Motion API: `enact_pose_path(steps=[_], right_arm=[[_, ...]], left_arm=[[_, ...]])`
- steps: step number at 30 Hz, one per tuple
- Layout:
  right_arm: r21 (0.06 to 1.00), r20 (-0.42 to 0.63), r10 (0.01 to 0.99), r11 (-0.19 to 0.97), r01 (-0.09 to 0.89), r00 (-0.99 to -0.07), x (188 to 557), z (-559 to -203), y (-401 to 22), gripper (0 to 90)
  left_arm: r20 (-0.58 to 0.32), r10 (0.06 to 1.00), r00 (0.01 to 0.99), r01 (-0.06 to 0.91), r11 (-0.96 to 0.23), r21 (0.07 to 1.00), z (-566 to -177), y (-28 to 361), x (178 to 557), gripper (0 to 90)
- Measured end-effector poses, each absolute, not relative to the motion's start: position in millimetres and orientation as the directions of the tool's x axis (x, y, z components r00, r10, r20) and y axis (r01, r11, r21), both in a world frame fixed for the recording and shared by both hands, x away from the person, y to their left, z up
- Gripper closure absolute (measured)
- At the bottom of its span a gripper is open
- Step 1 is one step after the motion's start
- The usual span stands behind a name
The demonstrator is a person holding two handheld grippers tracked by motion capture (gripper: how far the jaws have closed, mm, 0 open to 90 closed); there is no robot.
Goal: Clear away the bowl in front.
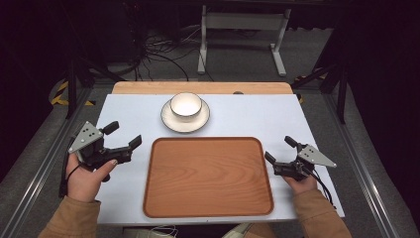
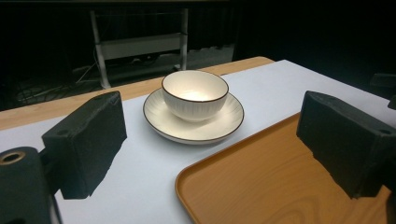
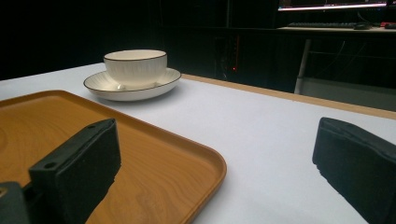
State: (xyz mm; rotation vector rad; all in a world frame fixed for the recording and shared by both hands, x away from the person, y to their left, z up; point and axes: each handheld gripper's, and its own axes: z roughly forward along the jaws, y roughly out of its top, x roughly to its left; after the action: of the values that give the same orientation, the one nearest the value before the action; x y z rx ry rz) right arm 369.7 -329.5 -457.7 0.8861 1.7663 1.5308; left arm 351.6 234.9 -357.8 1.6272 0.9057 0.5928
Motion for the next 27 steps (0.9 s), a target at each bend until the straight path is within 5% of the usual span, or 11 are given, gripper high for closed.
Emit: enact_pose_path(steps=[27], right_arm=[[0.990, -0.037, 0.819, 0.109, 0.091, -0.573, 370.4, -457.6, -328.6, 2.3]], left_arm=[[-0.071, 0.773, 0.630, 0.282, -0.143, 0.949, -350.7, 197.6, 422.1, 9.2]])
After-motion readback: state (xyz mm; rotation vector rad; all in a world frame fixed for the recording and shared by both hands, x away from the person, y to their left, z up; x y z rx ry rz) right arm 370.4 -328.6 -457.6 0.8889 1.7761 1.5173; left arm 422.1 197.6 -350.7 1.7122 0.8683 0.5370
